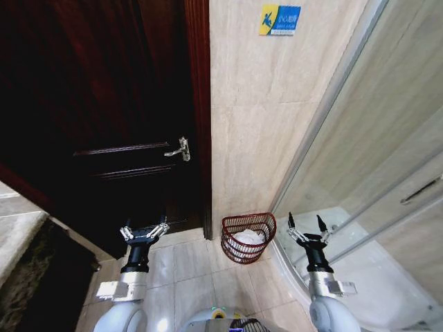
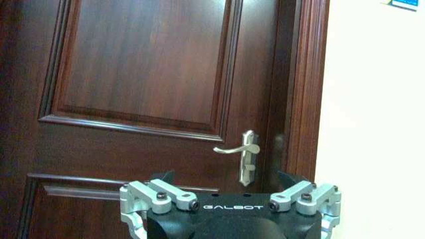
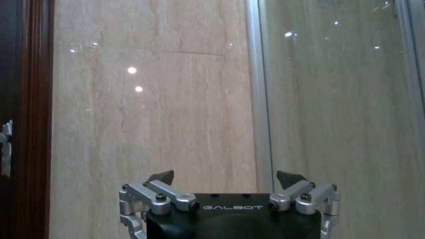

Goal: Discard the used towel into the hamper.

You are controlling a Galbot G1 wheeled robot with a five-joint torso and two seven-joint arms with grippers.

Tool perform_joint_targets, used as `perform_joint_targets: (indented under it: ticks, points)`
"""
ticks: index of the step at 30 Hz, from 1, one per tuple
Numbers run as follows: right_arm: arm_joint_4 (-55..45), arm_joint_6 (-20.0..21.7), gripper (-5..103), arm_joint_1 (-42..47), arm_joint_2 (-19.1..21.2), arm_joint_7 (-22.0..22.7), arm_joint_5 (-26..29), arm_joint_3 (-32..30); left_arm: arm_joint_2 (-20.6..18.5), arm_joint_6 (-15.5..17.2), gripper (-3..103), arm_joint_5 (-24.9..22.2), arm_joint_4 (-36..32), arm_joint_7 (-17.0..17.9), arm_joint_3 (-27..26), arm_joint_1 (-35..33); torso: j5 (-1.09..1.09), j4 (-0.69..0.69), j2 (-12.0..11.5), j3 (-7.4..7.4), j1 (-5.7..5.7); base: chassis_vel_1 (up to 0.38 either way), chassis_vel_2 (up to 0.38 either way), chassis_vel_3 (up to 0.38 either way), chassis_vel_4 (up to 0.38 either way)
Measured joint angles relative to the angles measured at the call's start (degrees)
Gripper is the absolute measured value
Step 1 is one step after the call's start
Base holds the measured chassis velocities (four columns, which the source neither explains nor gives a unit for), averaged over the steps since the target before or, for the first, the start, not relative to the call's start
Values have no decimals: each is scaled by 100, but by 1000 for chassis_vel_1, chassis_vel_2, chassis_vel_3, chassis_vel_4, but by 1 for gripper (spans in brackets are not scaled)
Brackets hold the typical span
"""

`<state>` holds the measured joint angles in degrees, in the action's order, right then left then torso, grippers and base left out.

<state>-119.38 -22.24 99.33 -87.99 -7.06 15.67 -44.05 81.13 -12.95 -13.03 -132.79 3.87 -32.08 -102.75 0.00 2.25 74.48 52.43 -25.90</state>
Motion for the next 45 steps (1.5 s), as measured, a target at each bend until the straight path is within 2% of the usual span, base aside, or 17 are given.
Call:
perform_joint_targets:
  ticks: [8, 12, 14, 22, 23, 24, 28, 45]
  points:
    - [40, -11, 100, -21, 5, 6, 16, -10, 0, -67, 102, -109, -170, -45, -175, -2, 0, 0, -65, -36, 30, 0, 0, 0, 0]
    - [55, -22, 100, -28, 0, 6, 23, -8, -31, -29, 97, -282, -201, -121, -297, -23, 0, 1, -47, -26, 23, 0, 0, 0, 0]
    - [62, -30, 100, -29, -2, 3, 25, -7, -38, -24, 92, -333, -221, -128, -306, -38, 0, 0, 1, 0, 1, 0, 0, 0, 0]
    - [65, -67, 100, -27, -12, -8, 28, 0, 18, -27, 90, -284, -232, -124, -225, -60, 0, 0, 258, 134, -122, 0, 0, 0, 0]
    - [64, -72, 100, -27, -12, -8, 29, -1, 18, -28, 88, -262, -234, -106, -206, -65, 0, 0, 289, 149, -137, 0, 0, 0, 0]
    - [62, -73, 100, -24, -12, -9, 30, -1, 18, -31, 92, -239, -245, -72, -172, -75, 0, 0, 322, 166, -153, 0, 0, 0, 0]
    - [35, -62, 100, -20, -8, -5, 34, -3, 43, -74, 99, -218, -279, 12, -96, -79, 0, 0, 381, 195, -181, 0, 0, 0, 0]
    - [45, -203, 100, -10, -12, -6, 82, -40, 102, -260, 100, -226, -305, 39, 12, -92, 1, 1, 395, 201, -188, 80, -61, -65, 65]
